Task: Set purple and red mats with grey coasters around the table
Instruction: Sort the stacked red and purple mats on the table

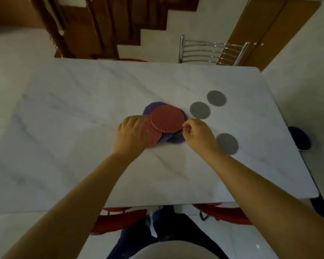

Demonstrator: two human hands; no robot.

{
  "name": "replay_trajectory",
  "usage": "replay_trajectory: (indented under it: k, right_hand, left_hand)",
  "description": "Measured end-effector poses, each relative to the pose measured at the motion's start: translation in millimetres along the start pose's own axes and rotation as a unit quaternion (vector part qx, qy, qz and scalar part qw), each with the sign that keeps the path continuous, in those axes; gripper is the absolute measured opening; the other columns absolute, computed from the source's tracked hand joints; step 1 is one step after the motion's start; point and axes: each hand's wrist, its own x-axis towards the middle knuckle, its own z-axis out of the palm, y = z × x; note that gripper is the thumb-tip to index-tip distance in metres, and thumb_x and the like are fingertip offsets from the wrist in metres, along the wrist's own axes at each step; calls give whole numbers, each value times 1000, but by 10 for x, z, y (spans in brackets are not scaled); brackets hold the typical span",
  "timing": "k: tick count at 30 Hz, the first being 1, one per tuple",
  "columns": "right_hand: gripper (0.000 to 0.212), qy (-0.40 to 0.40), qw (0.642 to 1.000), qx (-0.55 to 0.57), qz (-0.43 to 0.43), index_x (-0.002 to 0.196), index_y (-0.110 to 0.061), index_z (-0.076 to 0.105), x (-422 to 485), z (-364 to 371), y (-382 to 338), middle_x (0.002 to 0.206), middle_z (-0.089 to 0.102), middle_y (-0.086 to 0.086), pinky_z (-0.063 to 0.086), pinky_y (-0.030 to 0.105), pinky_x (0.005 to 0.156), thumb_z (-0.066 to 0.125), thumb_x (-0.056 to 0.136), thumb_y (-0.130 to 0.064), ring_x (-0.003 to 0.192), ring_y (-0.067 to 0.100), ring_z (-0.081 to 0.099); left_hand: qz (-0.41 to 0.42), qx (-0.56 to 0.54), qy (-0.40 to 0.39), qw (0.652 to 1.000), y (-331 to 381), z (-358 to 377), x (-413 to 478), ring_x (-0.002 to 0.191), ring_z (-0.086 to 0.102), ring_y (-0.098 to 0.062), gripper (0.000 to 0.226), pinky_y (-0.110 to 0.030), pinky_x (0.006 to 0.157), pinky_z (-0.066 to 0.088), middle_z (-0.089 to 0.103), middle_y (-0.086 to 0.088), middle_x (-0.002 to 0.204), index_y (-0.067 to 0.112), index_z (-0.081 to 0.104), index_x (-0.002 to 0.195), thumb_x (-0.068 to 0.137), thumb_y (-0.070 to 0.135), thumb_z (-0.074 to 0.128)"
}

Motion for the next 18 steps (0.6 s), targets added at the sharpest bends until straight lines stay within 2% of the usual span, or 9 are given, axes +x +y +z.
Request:
replay_trajectory:
  k: [2,6,10,14,18]
  right_hand:
    - [19,-30,999,-20,18,103,-12,61,115,41,157,107,59,10,46,36,76,55,87,-20,97,27,56]
    - [42,-119,986,-89,72,125,-12,51,414,181,467,134,42,13,42,43,95,55,89,-33,123,33,40]
    - [55,-146,977,-113,103,129,-11,48,663,345,611,138,39,13,39,45,101,53,87,-47,127,34,34]
    - [75,-179,968,-129,122,141,-14,35,863,501,626,147,27,12,32,46,107,51,83,-59,133,33,28]
    - [88,-207,954,-153,155,144,-9,28,956,625,612,151,20,12,30,46,107,53,79,-65,136,33,23]
  left_hand:
    - [-23,4,-4,1000,10,158,51,121,46,-42,50,-49,99,35,55,-20,131,3,53,130,82,20,57]
    - [-77,12,-42,996,25,411,187,129,40,-41,54,-50,104,30,48,-18,140,5,47,135,86,21,61]
    - [-112,19,-53,992,62,562,265,131,38,-39,54,-50,106,29,45,-16,143,7,45,138,89,26,58]
    - [-131,14,-46,990,59,647,266,132,37,-38,51,-49,107,27,46,-15,143,8,45,138,92,27,55]
    - [-147,3,-47,988,14,679,233,134,35,-35,49,-47,108,25,45,-14,144,11,45,139,94,29,51]
